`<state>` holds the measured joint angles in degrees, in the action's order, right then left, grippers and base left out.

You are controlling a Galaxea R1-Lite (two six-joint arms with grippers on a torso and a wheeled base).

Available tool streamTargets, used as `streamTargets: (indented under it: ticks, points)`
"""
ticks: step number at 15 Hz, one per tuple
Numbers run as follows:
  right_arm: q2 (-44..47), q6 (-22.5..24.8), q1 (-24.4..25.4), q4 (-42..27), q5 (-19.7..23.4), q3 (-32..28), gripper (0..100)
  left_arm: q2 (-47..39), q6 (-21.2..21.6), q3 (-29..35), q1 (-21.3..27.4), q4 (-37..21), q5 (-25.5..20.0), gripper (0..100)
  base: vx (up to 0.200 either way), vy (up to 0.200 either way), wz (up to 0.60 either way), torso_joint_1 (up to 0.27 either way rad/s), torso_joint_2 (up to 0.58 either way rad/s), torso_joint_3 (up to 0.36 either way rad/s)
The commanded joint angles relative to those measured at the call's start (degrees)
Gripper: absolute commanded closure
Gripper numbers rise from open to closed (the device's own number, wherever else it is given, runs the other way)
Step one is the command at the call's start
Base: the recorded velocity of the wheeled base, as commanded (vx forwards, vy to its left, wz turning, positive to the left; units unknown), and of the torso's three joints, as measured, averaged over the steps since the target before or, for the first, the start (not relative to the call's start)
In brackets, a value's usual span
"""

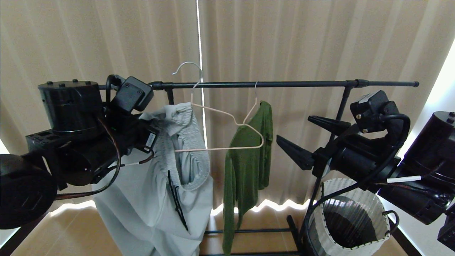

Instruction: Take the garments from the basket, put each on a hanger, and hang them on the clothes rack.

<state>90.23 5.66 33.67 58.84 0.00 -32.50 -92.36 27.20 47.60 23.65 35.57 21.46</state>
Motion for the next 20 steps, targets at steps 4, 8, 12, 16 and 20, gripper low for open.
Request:
streamTargets:
  ticks: [4, 8, 12, 16, 20]
  points:
    - [-0.1, 0.0, 0.0, 0.6, 0.0, 1.5, 0, -2.9, -1.9, 3.0, -0.4, 0.2, 0.1, 100, 0.0, 0.0, 0.0, 0.0, 0.0, 0.0]
    - [1.3, 0.1, 1.9, 2.2, 0.3, 1.7, 0, -5.4, -4.7, 5.7, -1.8, 0.2, 2.3, 100, 0.0, 0.0, 0.0, 0.0, 0.0, 0.0]
    - [9.4, -0.6, 5.4, 2.9, 0.1, 0.2, 0, -9.0, -11.1, 11.5, -1.0, 0.2, 6.9, 100, 0.0, 0.0, 0.0, 0.0, 0.0, 0.0]
    - [15.1, -3.4, 5.9, 2.2, -0.6, -6.8, 0, -6.1, -12.7, 13.0, 1.0, -0.1, 6.3, 100, 0.0, 0.0, 0.0, 0.0, 0.0, 0.0]
    - [21.7, -5.6, 4.8, 2.2, -2.2, -13.3, 0, -2.7, -13.0, 10.8, 3.5, 0.1, 2.9, 100, 0.0, 0.0, 0.0, 0.0, 0.0, 0.0]
